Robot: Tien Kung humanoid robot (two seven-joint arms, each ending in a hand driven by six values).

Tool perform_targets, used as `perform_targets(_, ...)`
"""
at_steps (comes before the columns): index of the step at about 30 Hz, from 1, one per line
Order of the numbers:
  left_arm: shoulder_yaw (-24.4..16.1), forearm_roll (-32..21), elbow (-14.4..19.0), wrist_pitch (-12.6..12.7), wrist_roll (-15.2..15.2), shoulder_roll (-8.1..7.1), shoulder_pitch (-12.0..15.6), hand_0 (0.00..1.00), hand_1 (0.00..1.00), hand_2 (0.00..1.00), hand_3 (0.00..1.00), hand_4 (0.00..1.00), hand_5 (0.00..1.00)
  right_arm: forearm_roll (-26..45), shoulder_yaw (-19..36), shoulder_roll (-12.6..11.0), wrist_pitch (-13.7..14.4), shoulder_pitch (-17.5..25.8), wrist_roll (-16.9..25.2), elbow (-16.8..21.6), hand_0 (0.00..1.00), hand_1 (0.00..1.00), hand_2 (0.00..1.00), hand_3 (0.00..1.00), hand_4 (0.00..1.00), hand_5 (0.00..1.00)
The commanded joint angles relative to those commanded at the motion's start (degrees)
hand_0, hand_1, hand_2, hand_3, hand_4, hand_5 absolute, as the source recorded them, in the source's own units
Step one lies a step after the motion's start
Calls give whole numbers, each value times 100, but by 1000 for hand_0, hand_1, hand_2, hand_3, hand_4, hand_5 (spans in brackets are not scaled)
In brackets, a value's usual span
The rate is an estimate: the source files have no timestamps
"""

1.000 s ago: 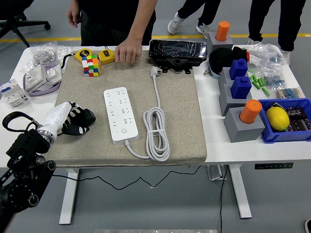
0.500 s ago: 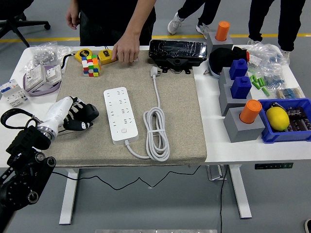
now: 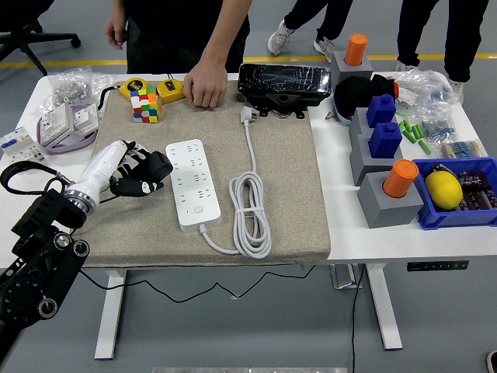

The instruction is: Pick up the plug,place it near the board,insert it into the board,press the button

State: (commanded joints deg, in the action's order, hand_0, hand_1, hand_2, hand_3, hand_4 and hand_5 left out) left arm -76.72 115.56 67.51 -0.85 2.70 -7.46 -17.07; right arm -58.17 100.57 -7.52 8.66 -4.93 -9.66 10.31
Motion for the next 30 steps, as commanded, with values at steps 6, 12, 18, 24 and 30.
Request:
perform_targets(6, 354, -108, 6, -24, 12, -119, -239, 285, 200, 232, 345, 709, 139, -4, -2, 2, 7, -5, 3, 0, 784, 762, 761, 782, 998, 998)
perform_targets(12, 817, -183, -141, -1, 12, -242, -581, 287, 203, 234, 351, 715, 136, 26, -30, 2, 20, -15, -1, 0, 782, 761, 760, 781, 998, 998)
perform_targets(18, 1249, -236, -476, 100, -38, -311, -896, 287, 204, 234, 356, 718, 138, 32, -41, -1, 38, -20, -10, 0, 783, 762, 760, 782, 998, 998)
perform_targets(24, 1470, -176, -808, 140, -71, -320, -1078, 288, 206, 236, 361, 718, 135, 68, -83, 3, 54, -37, 4, 0, 780, 762, 760, 782, 998, 998)
perform_targets(30, 1662, -100, -1111, 154, -124, -331, -1208, 289, 211, 238, 365, 725, 131, 109, -126, -4, 57, -44, -8, 0, 782, 762, 760, 782, 998, 998)
